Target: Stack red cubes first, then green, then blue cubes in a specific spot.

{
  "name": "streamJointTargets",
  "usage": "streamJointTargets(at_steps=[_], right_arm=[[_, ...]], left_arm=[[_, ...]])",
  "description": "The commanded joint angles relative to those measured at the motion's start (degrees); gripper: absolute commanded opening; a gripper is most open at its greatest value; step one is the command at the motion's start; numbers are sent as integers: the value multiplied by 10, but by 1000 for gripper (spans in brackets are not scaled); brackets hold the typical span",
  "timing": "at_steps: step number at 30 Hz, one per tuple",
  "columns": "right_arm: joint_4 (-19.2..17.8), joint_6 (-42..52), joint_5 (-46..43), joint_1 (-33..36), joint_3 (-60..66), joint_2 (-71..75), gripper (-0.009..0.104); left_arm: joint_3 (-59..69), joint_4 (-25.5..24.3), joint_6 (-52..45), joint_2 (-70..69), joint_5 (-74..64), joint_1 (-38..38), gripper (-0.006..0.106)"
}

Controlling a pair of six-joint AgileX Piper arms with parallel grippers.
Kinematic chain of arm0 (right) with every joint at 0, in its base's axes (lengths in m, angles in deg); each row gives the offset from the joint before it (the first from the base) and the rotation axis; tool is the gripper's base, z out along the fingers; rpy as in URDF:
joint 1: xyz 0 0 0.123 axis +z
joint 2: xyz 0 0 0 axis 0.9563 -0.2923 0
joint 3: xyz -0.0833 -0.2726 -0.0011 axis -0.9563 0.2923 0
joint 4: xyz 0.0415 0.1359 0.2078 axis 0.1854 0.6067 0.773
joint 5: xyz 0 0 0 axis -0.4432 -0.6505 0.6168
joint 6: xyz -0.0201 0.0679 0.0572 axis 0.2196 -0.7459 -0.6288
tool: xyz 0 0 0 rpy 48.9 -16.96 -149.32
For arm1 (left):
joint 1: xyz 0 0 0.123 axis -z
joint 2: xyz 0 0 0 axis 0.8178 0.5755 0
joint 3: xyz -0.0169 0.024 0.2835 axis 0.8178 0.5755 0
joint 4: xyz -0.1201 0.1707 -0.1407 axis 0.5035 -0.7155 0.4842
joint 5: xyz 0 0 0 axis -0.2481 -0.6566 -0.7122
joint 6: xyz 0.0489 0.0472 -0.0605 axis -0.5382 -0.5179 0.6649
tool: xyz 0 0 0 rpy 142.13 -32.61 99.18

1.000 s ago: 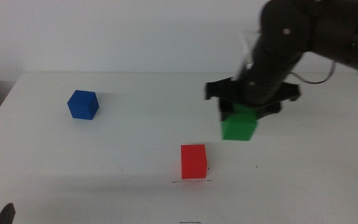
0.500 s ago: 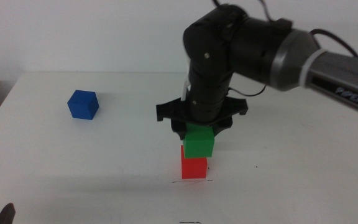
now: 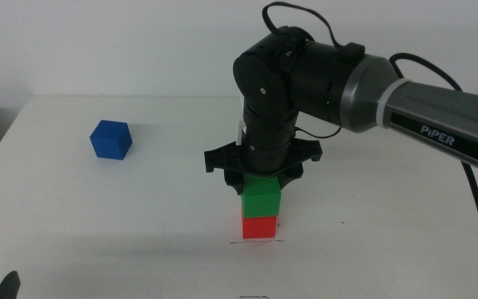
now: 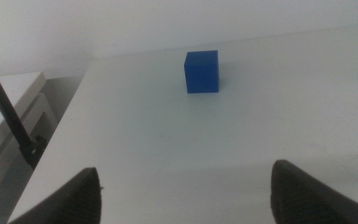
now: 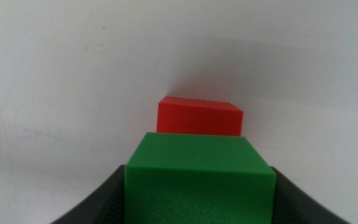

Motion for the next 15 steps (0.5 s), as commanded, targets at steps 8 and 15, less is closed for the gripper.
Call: streamJointTargets(at_steps=[8, 15], right_arm=[[-17, 7, -26, -4, -19, 18, -1], [-22, 7, -27, -6, -19, 6, -1]], left_arm=[[-1, 4, 0, -15, 46, 4, 94], [-1, 4, 0, -15, 46, 4, 94]])
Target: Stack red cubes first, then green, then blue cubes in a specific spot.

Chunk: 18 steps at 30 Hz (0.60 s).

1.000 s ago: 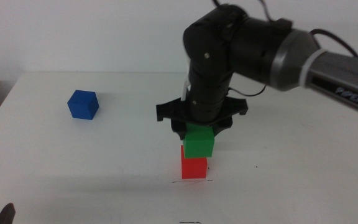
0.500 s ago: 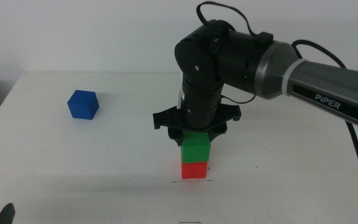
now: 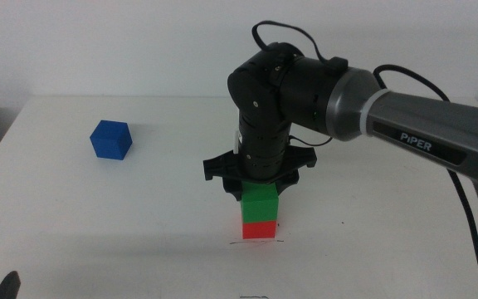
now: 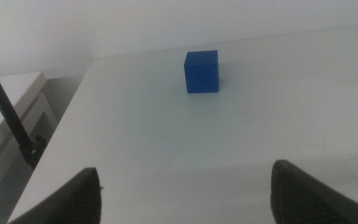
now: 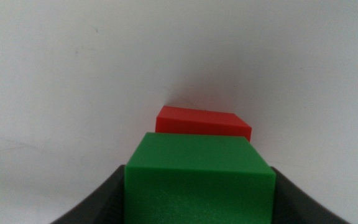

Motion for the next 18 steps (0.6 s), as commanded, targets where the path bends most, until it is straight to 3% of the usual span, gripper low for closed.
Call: streamJointTargets(at_steps=[1, 18], right_arm=[[-16, 5, -10, -6, -19, 30, -1], [-16, -8, -22, -12, -19, 17, -1]], left_arm=[[-1, 4, 0, -15, 46, 4, 94], [-1, 4, 0, -15, 46, 4, 94]])
